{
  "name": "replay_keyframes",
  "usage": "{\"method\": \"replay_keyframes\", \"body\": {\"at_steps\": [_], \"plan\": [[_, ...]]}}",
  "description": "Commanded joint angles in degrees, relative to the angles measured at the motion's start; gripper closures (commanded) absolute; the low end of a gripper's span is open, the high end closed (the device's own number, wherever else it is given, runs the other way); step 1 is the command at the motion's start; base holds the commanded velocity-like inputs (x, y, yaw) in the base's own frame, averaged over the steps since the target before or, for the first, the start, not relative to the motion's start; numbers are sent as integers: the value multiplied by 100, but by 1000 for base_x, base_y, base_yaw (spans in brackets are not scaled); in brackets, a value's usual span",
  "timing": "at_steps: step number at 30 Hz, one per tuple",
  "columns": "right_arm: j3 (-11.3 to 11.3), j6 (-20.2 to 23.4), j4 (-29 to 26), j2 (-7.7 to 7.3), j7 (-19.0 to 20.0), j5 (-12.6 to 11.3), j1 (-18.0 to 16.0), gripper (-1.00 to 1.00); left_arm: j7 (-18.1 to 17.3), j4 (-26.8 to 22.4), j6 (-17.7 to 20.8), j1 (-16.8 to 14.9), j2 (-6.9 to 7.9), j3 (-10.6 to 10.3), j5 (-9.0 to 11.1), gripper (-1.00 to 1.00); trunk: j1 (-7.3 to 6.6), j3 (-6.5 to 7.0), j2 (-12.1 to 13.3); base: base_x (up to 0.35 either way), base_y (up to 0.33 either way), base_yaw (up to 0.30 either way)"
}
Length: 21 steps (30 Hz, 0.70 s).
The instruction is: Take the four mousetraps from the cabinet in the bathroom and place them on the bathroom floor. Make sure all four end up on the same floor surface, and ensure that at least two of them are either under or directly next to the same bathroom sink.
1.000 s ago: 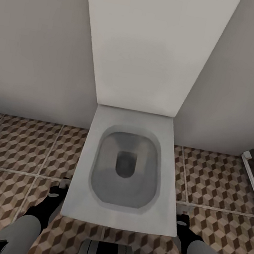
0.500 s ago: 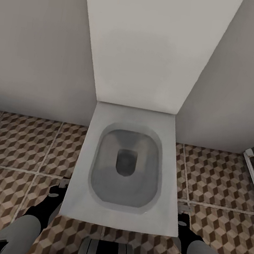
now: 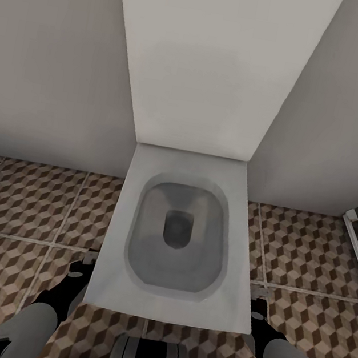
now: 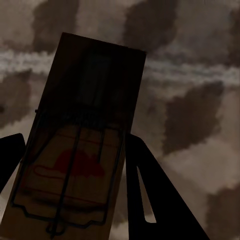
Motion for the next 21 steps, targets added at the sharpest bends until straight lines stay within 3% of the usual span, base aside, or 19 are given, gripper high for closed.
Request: {"method": "replay_keyframes", "body": {"at_steps": [1, 8, 21], "plan": [[-49, -62, 9, -1, -4, -5, -3, 100, -19, -17, 28, -1, -6, 32, -63, 100, -1, -3, -1, 0, 0, 0], [-49, -124, 11, -12, 97, -170, -3, 100, -19, -25, -67, -1, -5, 32, -62, 100, -1, -3, -1, 0, 0, 0], [-50, -132, 11, -15, 257, -196, -3, 100, -19, 7, -138, -1, -5, 34, -62, 100, 2, -25, -3, 0, 0, 0]]}}
